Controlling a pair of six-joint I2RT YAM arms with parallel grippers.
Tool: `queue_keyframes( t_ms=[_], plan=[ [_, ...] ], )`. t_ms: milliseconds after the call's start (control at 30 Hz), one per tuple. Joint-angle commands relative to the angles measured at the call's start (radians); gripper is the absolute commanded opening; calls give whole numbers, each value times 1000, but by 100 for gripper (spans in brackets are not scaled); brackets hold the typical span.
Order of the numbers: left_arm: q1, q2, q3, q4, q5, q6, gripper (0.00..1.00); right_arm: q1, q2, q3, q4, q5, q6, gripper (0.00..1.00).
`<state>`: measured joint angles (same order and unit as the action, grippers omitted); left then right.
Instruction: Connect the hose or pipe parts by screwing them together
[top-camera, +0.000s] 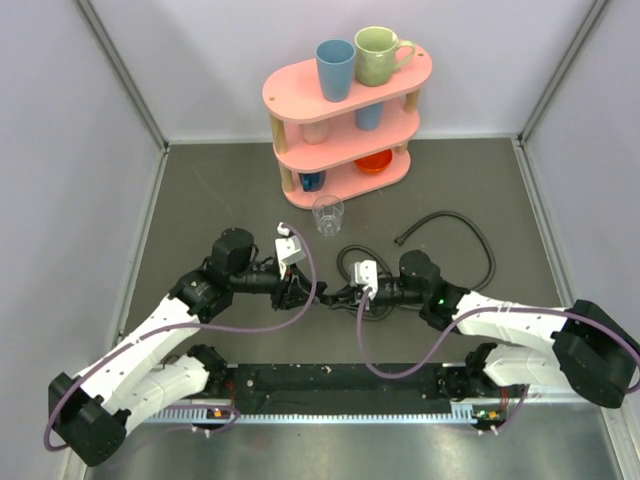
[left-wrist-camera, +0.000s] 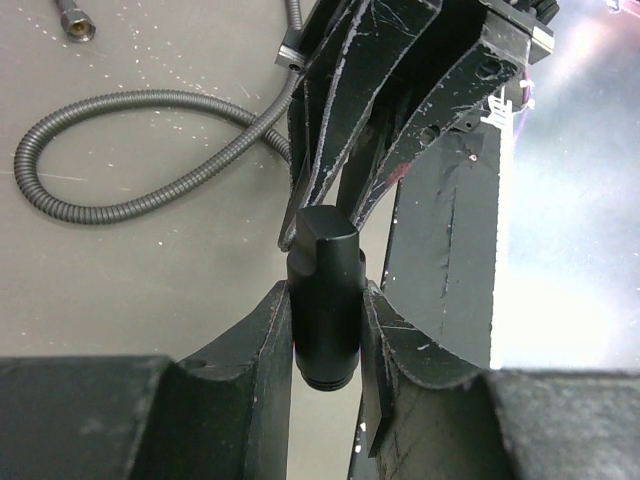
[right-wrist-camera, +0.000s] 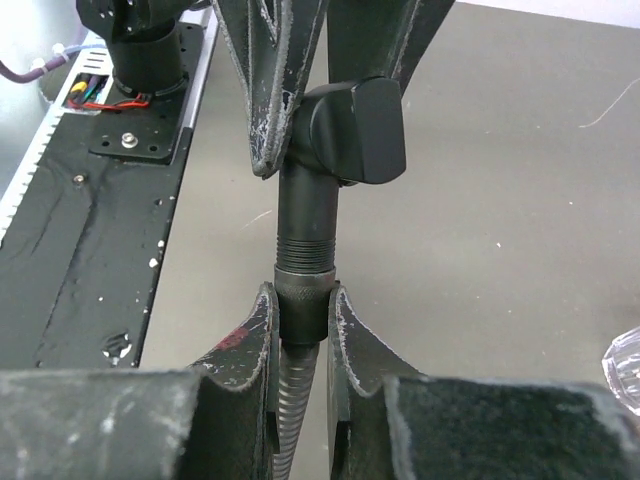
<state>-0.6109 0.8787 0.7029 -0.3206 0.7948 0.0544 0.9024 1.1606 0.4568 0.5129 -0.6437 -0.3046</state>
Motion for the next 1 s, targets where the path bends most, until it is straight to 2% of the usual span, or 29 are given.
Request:
queue_keyframes(
  t_ms=[0, 33, 67, 100, 167, 233, 267, 300, 333, 367, 500, 533, 667, 733, 833, 967],
  plan=[
    [-18, -32, -22, 133, 44, 46, 0, 7, -1, 91, 205, -79, 76, 0],
    [-18, -35, -22, 143, 20, 20, 0, 9, -1, 79, 214, -29, 76, 1],
    [-18, -35, -17, 158, -46, -14, 0, 6, -6, 72, 211, 8, 79, 8],
    [-18, -29, -11, 158, -81, -100, 0, 6, -15, 65, 211, 47, 84, 29],
    [-18, -21, 3, 144, -155, -198, 0, 7, -28, 20, 220, 126, 78, 37],
    [-18, 2, 39, 109, -244, -373, 0, 7, -65, -36, 239, 157, 58, 46],
    [-18, 15, 59, 79, -253, -465, 0, 10, -82, -53, 254, 188, 58, 52],
    [-18, 38, 91, 24, -234, -506, 0, 16, -104, -69, 254, 202, 45, 63],
    [-18, 49, 104, 11, -229, -549, 0, 30, -142, -96, 253, 254, 30, 66],
    [-18, 55, 116, -7, -244, -646, 0, 49, -163, -108, 251, 292, 12, 67],
    [-18, 59, 159, -109, -371, -844, 0, 188, -206, -116, 170, 502, -134, 71],
    [-18, 51, 158, -106, -396, -876, 0, 211, -208, -100, 152, 598, -152, 72],
    [-18, -7, 127, -94, -448, -1089, 0, 318, -174, -70, 136, 804, -237, 73],
    [-18, -23, 115, -77, -448, -1148, 0, 363, -118, -40, 141, 919, -263, 73],
    [-18, -53, 83, -45, -428, -1251, 0, 395, -39, -9, 189, 1027, -306, 72],
    [-18, -86, 44, -9, -401, -1344, 0, 418, 20, 6, 269, 1026, -327, 68]
  ],
)
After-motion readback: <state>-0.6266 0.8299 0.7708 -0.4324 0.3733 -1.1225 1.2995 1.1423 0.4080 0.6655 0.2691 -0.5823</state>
